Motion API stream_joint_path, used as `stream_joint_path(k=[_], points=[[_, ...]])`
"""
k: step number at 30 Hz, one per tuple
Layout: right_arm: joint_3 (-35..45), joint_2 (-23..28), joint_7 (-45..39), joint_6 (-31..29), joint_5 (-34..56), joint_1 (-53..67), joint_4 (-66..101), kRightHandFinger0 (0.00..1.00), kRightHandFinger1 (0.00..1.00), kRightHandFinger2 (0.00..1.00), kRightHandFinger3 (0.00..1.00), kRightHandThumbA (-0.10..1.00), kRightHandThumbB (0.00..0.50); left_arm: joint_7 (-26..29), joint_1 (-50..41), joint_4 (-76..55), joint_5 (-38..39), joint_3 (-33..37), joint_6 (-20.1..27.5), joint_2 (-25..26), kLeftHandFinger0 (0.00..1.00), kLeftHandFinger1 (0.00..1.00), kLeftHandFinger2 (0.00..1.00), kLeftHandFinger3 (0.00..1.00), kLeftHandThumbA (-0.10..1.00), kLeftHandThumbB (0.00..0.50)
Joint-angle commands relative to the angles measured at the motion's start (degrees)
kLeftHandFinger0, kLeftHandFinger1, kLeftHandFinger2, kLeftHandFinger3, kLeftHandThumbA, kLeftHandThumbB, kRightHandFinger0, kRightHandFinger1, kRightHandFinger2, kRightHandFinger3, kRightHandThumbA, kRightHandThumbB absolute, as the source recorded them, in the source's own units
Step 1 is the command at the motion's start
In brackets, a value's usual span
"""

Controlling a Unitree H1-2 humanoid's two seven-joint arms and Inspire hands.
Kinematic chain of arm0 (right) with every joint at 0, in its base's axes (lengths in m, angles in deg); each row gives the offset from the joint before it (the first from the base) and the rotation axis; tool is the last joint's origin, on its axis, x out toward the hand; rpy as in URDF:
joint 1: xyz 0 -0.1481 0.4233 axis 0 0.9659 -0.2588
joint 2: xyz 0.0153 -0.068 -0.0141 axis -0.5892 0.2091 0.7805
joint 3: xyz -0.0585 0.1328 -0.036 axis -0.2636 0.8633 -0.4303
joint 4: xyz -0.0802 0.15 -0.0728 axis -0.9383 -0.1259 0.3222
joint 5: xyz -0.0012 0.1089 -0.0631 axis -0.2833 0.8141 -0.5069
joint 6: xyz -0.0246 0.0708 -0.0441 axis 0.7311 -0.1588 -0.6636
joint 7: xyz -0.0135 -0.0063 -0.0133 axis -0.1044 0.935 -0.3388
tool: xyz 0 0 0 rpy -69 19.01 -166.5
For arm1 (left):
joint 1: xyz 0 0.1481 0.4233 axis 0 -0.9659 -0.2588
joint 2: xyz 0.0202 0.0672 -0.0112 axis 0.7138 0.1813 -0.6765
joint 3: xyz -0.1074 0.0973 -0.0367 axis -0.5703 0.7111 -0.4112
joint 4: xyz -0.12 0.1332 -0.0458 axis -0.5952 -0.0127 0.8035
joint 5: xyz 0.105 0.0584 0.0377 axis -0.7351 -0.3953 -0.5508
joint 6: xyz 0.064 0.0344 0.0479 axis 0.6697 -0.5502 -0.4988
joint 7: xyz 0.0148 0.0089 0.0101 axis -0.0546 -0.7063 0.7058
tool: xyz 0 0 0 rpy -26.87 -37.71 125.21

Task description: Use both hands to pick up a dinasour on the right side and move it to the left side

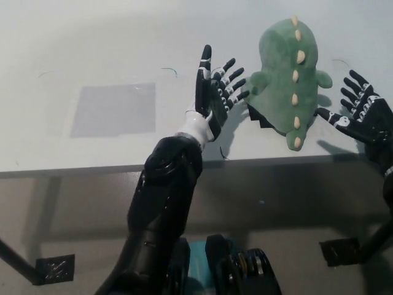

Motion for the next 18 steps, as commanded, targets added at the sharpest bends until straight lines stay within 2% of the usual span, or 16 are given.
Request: stream_joint_path(k=[1,4,5,6,7,10,12,16,17,18], points=[[-0.8,0.8,-0.5,-5.2,-2.2,-6.6,-4.4,1.00,1.00,1.00,1.00,1.00,0.179,0.3,6.6,4.5,-0.1,-0.3,1.6,0.2,1.00,1.00,1.00,1.00,1.00,0.365],[-1.3,1.0,-0.3,-7.1,-3.2,-10.7,-10.8,1.00,1.00,1.00,1.00,1.00,0.200,1.0,10.1,9.6,-1.0,-0.2,2.9,1.2,1.00,1.00,1.00,1.00,1.00,0.395],[-1.3,1.2,-0.3,-7.2,-3.4,-13.1,-14.0,1.00,1.00,1.00,1.00,1.00,0.215,1.1,11.7,10.9,-0.9,-0.4,2.9,1.4,1.00,1.00,1.00,1.00,1.00,0.424],[-1.3,1.2,-0.4,-7.5,-3.4,-13.5,-14.6,1.00,1.00,1.00,1.00,1.00,0.216,1.1,11.9,11.4,-0.8,-0.5,3.1,1.4,1.00,1.00,1.00,1.00,1.00,0.425],[-1.4,1.3,-0.5,-7.9,-3.6,-14.4,-15.9,1.00,1.00,1.00,1.00,1.00,0.246,1.1,12.4,11.7,-1.0,-0.4,3.3,1.5,1.00,1.00,1.00,1.00,1.00,0.425],[-1.6,1.6,-0.8,-9.1,-4.0,-17.7,-20.7,1.00,1.00,1.00,1.00,1.00,0.251,1.5,13.9,13.0,-1.9,0.2,4.2,1.7,1.00,1.00,1.00,1.00,1.00,0.445],[-1.6,1.5,-0.7,-9.4,-4.2,-19.0,-22.2,1.00,1.00,1.00,1.00,1.00,0.281,2.4,14.9,14.0,-2.6,0.4,4.1,1.9,1.00,1.00,1.00,1.00,1.00,0.422],[-0.9,1.5,-1.3,-10.4,-3.6,-20.3,-24.4,1.00,1.00,1.00,1.00,1.00,0.306,2.5,16.9,17.7,-4.2,1.6,5.1,2.8,1.00,1.00,1.00,1.00,1.00,0.440],[-0.8,1.4,-1.2,-10.5,-3.6,-20.7,-25.0,1.00,1.00,1.00,1.00,1.00,0.339,2.7,17.4,18.6,-4.2,1.6,5.5,2.8,1.00,1.00,1.00,1.00,1.00,0.419],[-0.7,1.4,-1.3,-10.6,-3.4,-20.9,-25.3,1.00,1.00,1.00,1.00,1.00,0.344,2.9,17.7,19.1,-4.2,1.6,5.8,2.8,1.00,1.00,1.00,1.00,1.00,0.418]])
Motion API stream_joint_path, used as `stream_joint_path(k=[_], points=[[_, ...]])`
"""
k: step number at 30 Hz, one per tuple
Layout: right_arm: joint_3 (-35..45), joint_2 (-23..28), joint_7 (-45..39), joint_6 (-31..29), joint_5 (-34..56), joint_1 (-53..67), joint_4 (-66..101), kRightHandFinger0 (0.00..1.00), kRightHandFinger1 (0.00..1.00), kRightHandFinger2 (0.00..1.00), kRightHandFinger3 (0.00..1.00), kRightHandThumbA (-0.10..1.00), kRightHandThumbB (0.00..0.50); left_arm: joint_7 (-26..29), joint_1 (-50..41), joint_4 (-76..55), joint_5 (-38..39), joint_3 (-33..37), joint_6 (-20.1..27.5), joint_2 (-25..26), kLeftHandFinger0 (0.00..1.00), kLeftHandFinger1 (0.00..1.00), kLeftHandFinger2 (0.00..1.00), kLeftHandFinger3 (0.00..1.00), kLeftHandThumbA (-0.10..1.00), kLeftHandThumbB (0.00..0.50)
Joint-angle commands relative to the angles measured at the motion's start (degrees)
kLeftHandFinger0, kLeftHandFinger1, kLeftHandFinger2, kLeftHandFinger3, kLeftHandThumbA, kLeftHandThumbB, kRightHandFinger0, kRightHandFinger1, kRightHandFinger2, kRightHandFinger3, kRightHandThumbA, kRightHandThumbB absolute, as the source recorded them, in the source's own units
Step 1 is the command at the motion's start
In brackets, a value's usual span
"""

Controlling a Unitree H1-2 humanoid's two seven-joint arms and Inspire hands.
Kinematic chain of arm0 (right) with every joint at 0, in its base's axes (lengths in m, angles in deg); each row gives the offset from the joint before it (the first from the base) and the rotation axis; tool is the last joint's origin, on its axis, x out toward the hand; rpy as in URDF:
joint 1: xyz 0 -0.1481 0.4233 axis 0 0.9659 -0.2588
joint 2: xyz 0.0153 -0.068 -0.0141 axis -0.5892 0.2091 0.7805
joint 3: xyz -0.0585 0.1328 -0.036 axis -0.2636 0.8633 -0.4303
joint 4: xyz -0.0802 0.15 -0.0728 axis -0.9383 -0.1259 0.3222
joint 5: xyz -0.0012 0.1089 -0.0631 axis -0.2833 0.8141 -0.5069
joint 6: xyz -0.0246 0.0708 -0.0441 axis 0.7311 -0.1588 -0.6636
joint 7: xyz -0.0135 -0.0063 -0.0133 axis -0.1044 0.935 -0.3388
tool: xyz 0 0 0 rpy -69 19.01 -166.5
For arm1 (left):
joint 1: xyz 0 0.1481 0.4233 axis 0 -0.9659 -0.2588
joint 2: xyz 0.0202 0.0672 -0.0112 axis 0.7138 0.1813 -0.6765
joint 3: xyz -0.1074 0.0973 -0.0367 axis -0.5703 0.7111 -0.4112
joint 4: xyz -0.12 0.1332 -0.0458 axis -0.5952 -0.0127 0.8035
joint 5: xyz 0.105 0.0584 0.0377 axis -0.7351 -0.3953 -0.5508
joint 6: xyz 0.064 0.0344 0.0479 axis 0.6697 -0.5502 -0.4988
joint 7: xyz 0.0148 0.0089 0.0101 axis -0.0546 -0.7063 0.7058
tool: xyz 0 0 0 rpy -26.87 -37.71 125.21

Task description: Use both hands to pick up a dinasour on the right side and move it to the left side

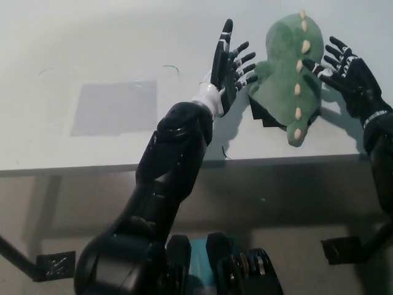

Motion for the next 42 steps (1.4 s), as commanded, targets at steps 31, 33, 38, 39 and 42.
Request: stream_joint_path(k=[31,33,38,39,42], points=[[-4.3,-6.3,5.3,-8.2,-7.0,-7.0,-4.1,1.00,1.00,1.00,1.00,1.00,0.195,4.5,11.5,15.6,-8.3,5.8,6.1,-4.1,1.00,1.00,1.00,1.00,1.00,0.316],[-4.6,-6.4,5.4,-8.6,-7.4,-6.9,-4.4,1.00,1.00,1.00,1.00,1.00,0.186,4.5,11.0,15.7,-9.3,6.5,8.3,-4.1,1.00,1.00,1.00,1.00,1.00,0.266],[-3.2,-7.5,5.1,-6.8,-5.0,-8.1,-5.6,1.00,1.00,1.00,1.00,1.00,0.207,3.7,11.9,17.2,-8.5,5.7,9.9,-4.0,1.00,1.00,1.00,1.00,1.00,0.257],[-3.1,-7.8,5.6,-6.3,-5.1,-8.0,-5.3,1.00,1.00,1.00,1.00,1.00,0.232,3.1,12.2,17.0,-8.0,5.3,8.3,-4.1,1.00,1.00,1.00,1.00,1.00,0.242],[-2.7,-8.3,6.1,-6.1,-4.8,-8.3,-5.1,1.00,1.00,1.00,1.00,1.00,0.259,1.8,12.5,17.4,-7.7,4.9,8.5,-3.8,1.00,1.00,1.00,1.00,1.00,0.208]])
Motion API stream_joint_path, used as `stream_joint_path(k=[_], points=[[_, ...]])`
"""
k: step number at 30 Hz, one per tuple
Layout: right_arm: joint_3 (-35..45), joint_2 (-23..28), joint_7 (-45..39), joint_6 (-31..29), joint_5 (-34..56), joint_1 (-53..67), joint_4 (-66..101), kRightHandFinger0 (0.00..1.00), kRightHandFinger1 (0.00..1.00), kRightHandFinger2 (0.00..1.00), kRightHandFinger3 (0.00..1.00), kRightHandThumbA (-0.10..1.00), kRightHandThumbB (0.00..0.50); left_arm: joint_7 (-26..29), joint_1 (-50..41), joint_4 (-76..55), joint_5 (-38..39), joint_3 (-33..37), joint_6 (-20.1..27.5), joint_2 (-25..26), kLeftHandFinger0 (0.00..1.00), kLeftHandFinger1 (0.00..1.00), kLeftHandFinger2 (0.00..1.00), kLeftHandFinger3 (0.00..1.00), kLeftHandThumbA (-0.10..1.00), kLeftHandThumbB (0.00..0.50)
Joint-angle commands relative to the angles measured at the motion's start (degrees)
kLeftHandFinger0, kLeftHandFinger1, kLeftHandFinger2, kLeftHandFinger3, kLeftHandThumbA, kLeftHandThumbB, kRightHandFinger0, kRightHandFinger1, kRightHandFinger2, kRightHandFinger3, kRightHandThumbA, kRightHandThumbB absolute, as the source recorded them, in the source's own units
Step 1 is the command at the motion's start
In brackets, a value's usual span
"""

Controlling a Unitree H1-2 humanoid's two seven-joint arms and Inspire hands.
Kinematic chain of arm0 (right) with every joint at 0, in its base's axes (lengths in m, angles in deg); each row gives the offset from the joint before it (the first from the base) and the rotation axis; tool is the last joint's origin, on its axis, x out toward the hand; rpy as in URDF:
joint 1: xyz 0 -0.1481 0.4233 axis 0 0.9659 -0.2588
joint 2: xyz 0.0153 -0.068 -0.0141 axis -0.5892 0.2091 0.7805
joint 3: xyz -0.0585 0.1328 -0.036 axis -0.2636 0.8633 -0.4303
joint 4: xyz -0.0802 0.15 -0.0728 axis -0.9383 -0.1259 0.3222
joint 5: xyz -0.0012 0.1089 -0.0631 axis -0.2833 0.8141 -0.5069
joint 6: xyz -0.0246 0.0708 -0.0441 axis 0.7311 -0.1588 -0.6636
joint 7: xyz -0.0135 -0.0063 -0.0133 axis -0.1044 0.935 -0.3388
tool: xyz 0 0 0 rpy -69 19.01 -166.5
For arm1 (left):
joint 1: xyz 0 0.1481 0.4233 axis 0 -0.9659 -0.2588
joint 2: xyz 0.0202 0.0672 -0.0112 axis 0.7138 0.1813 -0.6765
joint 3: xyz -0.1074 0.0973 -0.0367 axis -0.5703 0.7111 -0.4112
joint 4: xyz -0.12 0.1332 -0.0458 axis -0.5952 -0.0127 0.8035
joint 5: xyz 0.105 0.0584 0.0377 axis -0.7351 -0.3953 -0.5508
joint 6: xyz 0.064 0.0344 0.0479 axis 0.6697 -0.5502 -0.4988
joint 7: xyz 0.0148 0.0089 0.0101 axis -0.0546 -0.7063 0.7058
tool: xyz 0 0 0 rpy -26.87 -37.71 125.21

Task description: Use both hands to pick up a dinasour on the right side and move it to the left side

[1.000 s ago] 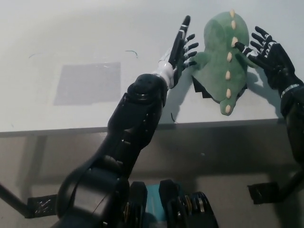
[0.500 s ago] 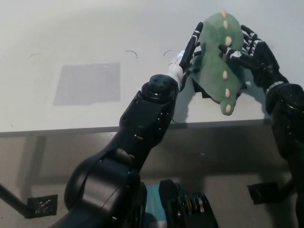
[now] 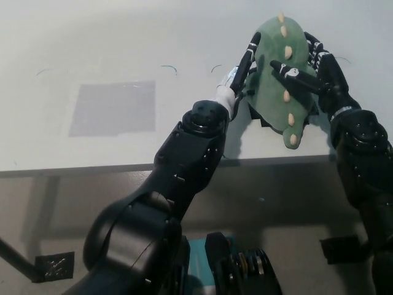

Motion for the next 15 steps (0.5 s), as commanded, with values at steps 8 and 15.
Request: stream_joint_path(k=[8,15], points=[[-0.8,-4.0,1.7,-0.6,-0.9,-1.9,2.5,1.00,1.00,1.00,1.00,1.00,0.187,-5.9,2.5,0.5,-0.3,0.5,4.3,-1.8,1.00,1.00,1.00,1.00,1.00,0.147],[-1.1,-5.6,3.2,-0.8,-1.2,0.8,3.7,1.00,1.00,1.00,1.00,1.00,0.178,-6.8,-0.3,1.3,-0.4,0.8,6.9,-2.0,1.00,1.00,1.00,1.00,1.00,0.189]])
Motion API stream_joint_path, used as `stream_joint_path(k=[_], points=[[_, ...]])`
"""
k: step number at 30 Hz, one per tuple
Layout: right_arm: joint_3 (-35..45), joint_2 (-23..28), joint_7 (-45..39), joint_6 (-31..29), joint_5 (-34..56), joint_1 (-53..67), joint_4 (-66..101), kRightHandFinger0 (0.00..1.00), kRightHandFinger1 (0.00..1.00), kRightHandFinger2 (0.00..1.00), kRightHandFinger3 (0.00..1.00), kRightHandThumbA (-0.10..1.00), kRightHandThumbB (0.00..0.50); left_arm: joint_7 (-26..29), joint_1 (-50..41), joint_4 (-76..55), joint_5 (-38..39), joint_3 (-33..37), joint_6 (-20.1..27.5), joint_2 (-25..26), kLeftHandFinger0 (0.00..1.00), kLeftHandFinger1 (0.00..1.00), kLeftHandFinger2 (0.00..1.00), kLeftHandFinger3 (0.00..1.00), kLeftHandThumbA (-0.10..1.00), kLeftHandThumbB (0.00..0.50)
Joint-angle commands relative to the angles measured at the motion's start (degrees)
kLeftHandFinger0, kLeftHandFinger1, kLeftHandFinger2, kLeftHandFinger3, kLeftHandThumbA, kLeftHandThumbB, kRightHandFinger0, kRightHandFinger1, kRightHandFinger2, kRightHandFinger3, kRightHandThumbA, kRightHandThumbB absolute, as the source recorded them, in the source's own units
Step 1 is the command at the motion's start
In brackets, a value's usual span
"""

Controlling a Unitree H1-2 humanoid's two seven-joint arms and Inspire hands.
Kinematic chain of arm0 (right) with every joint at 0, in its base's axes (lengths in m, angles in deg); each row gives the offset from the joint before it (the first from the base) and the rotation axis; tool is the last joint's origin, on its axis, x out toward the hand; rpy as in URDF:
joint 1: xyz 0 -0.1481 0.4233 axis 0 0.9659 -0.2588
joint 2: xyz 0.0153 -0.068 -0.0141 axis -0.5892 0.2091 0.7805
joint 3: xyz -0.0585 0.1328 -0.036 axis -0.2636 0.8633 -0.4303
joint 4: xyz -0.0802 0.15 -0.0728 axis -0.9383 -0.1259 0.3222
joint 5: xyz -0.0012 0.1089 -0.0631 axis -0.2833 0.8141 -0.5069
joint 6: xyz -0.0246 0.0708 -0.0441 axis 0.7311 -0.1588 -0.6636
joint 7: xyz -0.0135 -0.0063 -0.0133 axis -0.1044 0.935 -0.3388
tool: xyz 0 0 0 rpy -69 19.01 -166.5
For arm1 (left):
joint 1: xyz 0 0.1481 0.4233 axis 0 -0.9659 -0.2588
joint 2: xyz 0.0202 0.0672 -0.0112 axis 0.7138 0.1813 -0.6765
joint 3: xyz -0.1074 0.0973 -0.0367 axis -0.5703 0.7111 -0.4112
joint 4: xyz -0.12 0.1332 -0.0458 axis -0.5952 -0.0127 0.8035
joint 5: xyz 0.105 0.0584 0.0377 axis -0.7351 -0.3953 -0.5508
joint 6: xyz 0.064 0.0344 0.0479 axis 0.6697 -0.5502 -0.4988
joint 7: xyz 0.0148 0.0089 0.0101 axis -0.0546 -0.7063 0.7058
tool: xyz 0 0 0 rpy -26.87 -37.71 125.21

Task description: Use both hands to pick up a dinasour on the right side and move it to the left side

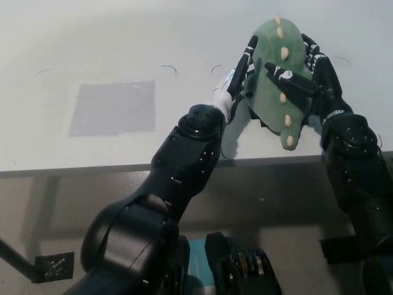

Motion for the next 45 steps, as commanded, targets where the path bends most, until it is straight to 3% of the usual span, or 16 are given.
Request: stream_joint_path(k=[1,9,12,17,25,28,29,33,35,40,45], points=[[-1.6,-3.5,0.2,-0.9,-1.2,0.2,2.7,1.00,1.00,1.00,1.00,1.00,0.176,-4.9,0.6,0.2,-0.3,0.5,3.2,-2.4,1.00,1.00,1.00,1.00,1.00,0.192],[-2.6,-4.4,2.6,-1.2,-3.3,2.0,2.5,1.00,1.00,1.00,1.00,1.00,0.211,-4.5,-1.1,0.2,0.2,-0.1,3.1,-2.7,1.00,1.00,1.00,1.00,1.00,0.201],[-2.9,-4.5,3.1,-1.4,-3.5,2.4,2.4,1.00,1.00,1.00,1.00,1.00,0.214,-4.2,-1.4,0.1,-0.4,0.3,3.6,-2.7,1.00,1.00,1.00,1.00,1.00,0.169],[-2.6,-5.3,3.4,-2.1,-2.8,2.4,0.8,1.00,1.00,1.00,1.00,1.00,0.229,-4.5,-2.2,0.2,-1.0,0.9,3.6,-2.4,1.00,1.00,1.00,1.00,1.00,0.166],[-2.7,-6.5,2.8,-4.1,-2.1,1.9,-2.2,1.00,1.00,1.00,1.00,1.00,0.222,-3.6,-3.7,-0.9,-0.6,0.7,1.9,-1.7,1.00,1.00,1.00,1.00,1.00,0.198],[-2.4,-6.9,2.7,-4.5,-1.8,1.1,-3.7,1.00,1.00,1.00,1.00,1.00,0.243,-4.2,-3.9,-0.9,-0.2,0.3,2.5,-1.4,1.00,1.00,1.00,1.00,1.00,0.215],[-2.5,-7.9,3.1,-5.1,-1.9,1.0,-5.0,1.00,1.00,1.00,1.00,1.00,0.272,-4.9,-4.9,-1.1,0.4,-0.3,2.6,-0.8,1.00,1.00,1.00,1.00,1.00,0.216],[-2.5,-8.4,2.7,-6.8,-1.8,1.2,-6.5,1.00,1.00,1.00,1.00,1.00,0.270,-5.9,-5.7,-0.9,0.3,-0.3,3.6,-0.4,1.00,1.00,1.00,1.00,1.00,0.193],[-3.0,-9.5,3.4,-6.7,-2.4,1.9,-6.6,1.00,1.00,1.00,1.00,1.00,0.250,-5.2,-7.3,-1.5,-0.3,0.1,3.4,0.3,1.00,1.00,1.00,1.00,1.00,0.209],[-3.3,-10.7,3.5,-6.7,-2.5,4.3,-5.6,1.00,1.00,1.00,1.00,1.00,0.211,-4.7,-10.9,-3.7,-0.8,0.9,5.1,0.3,1.00,1.00,1.00,1.00,1.00,0.142],[-3.5,-11.8,2.9,-4.9,-2.0,7.9,-1.6,1.00,1.00,1.00,1.00,1.00,0.188,-5.1,-14.4,-6.4,-0.9,1.4,4.3,0.1,1.00,1.00,1.00,1.00,1.00,0.191]])
